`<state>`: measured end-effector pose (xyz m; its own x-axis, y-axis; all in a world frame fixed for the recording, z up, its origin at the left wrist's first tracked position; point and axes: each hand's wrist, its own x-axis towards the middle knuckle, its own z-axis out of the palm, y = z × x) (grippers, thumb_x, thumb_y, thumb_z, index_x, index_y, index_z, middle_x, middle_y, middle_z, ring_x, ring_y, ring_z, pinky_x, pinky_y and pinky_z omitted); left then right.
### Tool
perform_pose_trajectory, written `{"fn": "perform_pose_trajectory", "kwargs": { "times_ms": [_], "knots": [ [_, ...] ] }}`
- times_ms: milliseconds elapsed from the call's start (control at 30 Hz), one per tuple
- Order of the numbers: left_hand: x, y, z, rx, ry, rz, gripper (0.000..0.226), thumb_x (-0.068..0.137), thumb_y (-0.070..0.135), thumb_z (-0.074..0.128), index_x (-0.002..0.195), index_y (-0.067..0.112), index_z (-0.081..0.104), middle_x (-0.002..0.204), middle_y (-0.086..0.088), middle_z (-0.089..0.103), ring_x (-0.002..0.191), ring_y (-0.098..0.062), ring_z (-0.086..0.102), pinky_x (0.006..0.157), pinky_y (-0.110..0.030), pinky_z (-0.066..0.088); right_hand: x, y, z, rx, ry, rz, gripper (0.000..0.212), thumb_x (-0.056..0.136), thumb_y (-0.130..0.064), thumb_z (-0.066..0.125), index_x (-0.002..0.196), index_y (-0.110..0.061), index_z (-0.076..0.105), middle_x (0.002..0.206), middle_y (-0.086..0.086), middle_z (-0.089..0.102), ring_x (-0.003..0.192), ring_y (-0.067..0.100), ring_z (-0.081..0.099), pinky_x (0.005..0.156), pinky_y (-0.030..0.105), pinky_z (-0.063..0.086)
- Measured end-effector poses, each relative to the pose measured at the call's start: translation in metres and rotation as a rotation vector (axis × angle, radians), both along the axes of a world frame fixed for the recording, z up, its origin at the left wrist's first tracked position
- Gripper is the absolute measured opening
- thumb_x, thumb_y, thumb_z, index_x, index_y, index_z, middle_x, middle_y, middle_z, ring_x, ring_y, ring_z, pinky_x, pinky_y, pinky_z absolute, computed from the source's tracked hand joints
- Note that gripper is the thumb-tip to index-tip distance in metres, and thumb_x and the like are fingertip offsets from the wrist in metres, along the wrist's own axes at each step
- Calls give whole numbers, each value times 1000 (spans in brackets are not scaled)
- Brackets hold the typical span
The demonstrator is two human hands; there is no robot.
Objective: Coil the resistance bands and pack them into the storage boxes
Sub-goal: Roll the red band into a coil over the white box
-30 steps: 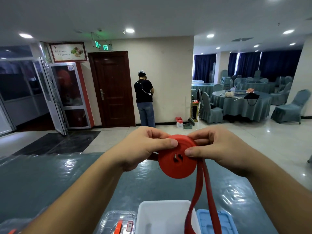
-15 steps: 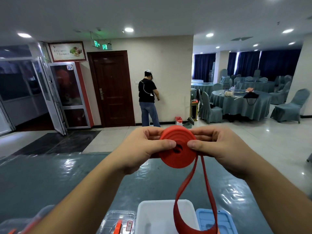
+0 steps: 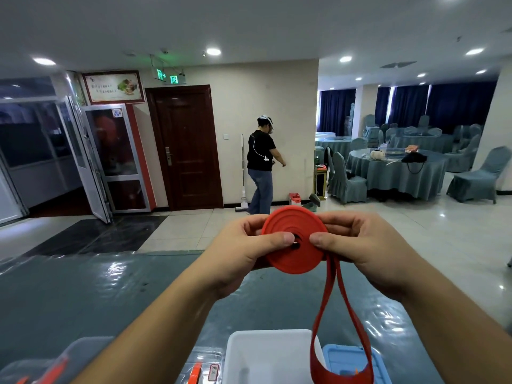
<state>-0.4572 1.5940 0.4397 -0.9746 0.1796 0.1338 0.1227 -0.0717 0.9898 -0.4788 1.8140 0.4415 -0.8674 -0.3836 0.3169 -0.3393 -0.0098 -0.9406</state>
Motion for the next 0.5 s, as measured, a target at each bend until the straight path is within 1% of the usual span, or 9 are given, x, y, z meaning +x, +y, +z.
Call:
{"fn": "perform_pose_trajectory", "kwargs": {
  "times_ms": [100,167,233,300,333,367,433,500],
  "knots": [
    [1,-2,3,-76,-20,-32,49,73,21,81,119,8,72,108,-12,78,97,-24,75,80,-32,60,2,2,2,28,-27,24,34,73,-15,77,106,-15,78,99,11,81,92,26,78,74,23,61],
    [1,-2,7,-117,-23,-53,43,72,24,81,113,10,76,105,-13,79,93,-22,75,79,-31,60,0,2,5,44,-61,42,31,73,-15,77,104,-15,79,100,13,80,92,28,78,75,26,62],
    [0,-3,9,-97,-17,-40,38,71,26,80,105,10,78,101,-13,79,88,-21,76,76,-30,61,-3,2,7,29,-91,43,33,73,-18,78,106,-14,78,102,15,80,95,30,77,80,31,63],
    [-1,-2,6,-53,-16,-19,38,72,27,79,104,9,77,99,-13,79,87,-21,75,77,-31,62,-3,1,4,13,-105,28,39,71,-23,80,108,-11,77,104,16,79,99,34,76,88,39,61],
    [-1,-2,4,-34,-19,-7,39,72,27,78,105,8,77,100,-13,79,87,-21,75,78,-32,62,-3,1,2,10,-103,15,40,70,-25,80,107,-11,77,103,17,79,100,35,76,90,42,59],
    [0,-2,1,-21,-23,-1,40,72,28,78,107,8,76,101,-13,79,88,-21,75,80,-33,62,-2,0,0,9,-96,2,40,70,-25,80,107,-11,77,102,16,79,99,35,76,89,41,59],
    [2,-3,-1,-40,-30,-13,44,72,28,80,111,9,75,104,-13,79,91,-22,75,82,-34,62,2,1,0,29,-78,3,35,71,-22,79,105,-13,78,100,13,80,96,31,77,83,33,62],
    [3,-6,1,-131,-32,-55,45,71,27,81,113,13,75,107,-13,78,93,-23,75,83,-35,61,4,3,5,102,-63,41,29,75,-16,78,104,-16,79,98,10,81,93,26,78,77,25,61]
  ]
}}
